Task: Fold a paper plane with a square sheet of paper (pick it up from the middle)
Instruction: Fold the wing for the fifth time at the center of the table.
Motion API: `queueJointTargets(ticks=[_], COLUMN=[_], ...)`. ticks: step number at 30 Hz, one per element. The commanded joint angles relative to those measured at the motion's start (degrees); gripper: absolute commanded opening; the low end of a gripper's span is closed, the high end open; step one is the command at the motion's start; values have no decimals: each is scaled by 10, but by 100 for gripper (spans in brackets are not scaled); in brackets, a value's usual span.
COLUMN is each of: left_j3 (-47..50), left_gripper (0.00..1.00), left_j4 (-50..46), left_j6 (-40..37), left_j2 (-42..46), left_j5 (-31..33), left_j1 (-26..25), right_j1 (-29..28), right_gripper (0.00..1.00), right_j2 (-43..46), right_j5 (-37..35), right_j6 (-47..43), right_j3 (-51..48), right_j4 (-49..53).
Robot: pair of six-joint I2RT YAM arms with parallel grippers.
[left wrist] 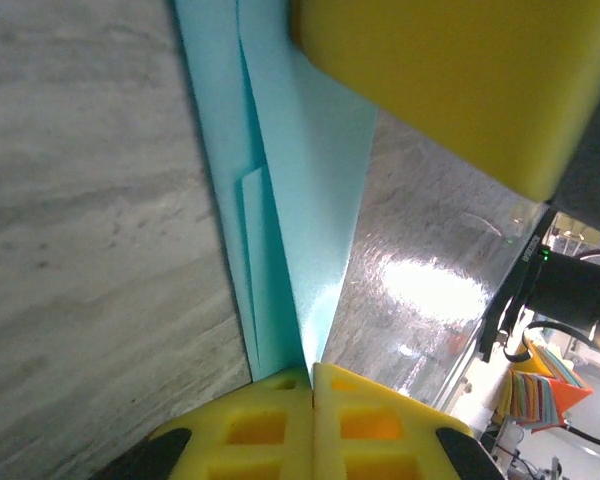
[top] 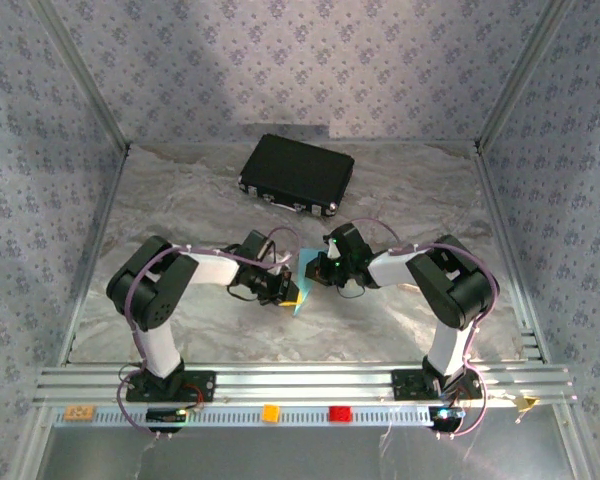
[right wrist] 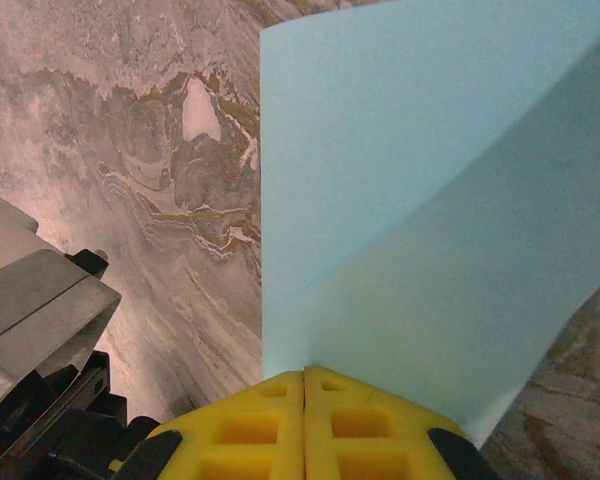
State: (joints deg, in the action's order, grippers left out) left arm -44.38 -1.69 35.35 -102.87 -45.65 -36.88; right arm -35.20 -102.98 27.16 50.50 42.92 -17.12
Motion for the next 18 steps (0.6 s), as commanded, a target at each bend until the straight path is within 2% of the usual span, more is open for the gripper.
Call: queueJointTargets(ticks=[1, 4, 5, 8, 11, 18], left_j3=[20, 25, 26, 32, 40, 44], left_gripper=[3, 5, 1, 0, 6, 6], left_j4=[-111, -118, -119, -120, -121, -123], left_j6=[-5, -2, -1, 1, 7, 9], left_j2=[-2, 4, 5, 8, 16, 29], left_j5=[4, 13, 14, 17, 23, 27], left_j1=[-22, -24, -25, -30, -32, -38], right_j1=[-4, -4, -4, -4, -4, -4], right_gripper=[8, 8, 8, 8, 7, 7], right_j2=[-36, -35, -35, -36, -35, -34], right_j5=[-60, -63, -63, -65, -67, -69], right_j6=[-9, -10, -10, -10, -10, -11], right_j3=[-11, -12, -12, -14, -15, -17], right_j4=[72, 73, 73, 73, 74, 74])
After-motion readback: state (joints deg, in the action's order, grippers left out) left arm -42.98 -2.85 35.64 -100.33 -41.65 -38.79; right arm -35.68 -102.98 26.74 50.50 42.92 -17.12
